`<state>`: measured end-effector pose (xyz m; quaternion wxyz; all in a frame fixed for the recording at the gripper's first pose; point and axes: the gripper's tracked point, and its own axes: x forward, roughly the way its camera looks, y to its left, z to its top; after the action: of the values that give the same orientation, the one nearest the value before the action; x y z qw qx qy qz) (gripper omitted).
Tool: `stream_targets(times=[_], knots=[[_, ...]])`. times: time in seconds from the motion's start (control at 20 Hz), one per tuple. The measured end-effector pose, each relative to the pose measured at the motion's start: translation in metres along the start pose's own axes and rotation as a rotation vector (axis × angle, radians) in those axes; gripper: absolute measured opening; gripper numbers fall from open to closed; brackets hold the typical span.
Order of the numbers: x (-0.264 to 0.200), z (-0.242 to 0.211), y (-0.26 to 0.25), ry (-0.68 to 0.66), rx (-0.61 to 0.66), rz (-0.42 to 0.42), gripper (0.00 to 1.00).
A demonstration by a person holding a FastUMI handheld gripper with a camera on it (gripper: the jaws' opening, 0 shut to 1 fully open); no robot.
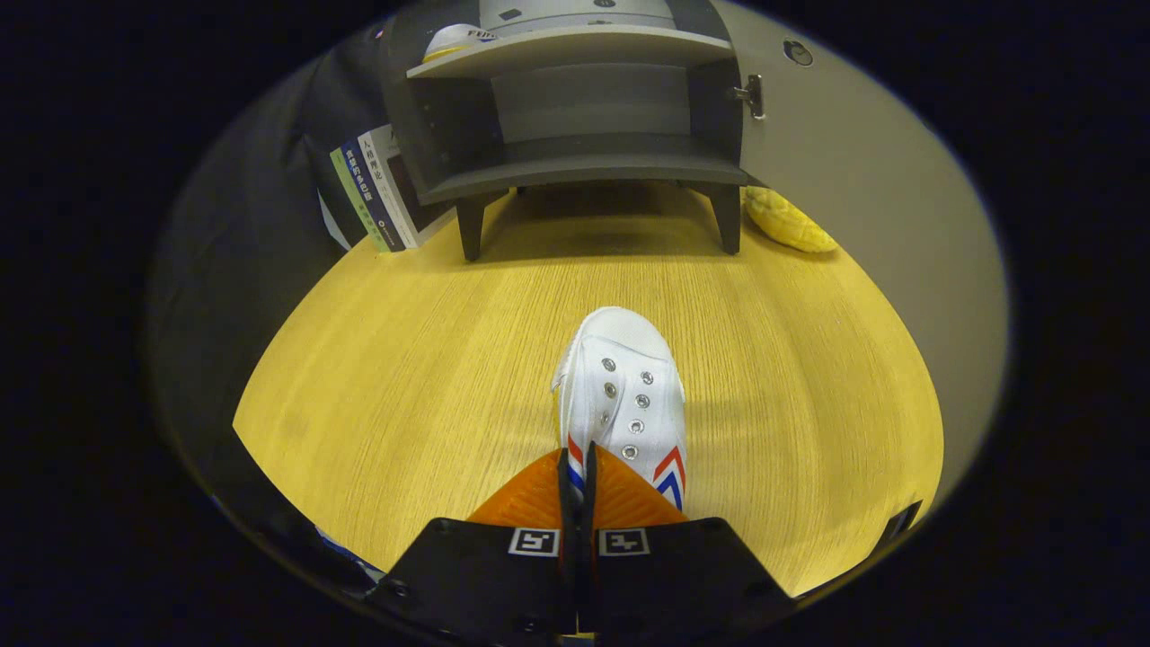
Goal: Open the shoe cabinet door, grab the shoes and put them into the shoe cabinet, then close the shoe cabinet door.
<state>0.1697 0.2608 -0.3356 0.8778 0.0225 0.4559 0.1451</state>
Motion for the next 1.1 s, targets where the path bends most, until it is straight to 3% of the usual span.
stream_targets(times=[0.5,1.1], knots=[[-0.038,0.08,0.032,-0.165,0.078,0.13,0.02],[-0.123,0.285,0.039,-0.531,0.032,0.153,0.02]])
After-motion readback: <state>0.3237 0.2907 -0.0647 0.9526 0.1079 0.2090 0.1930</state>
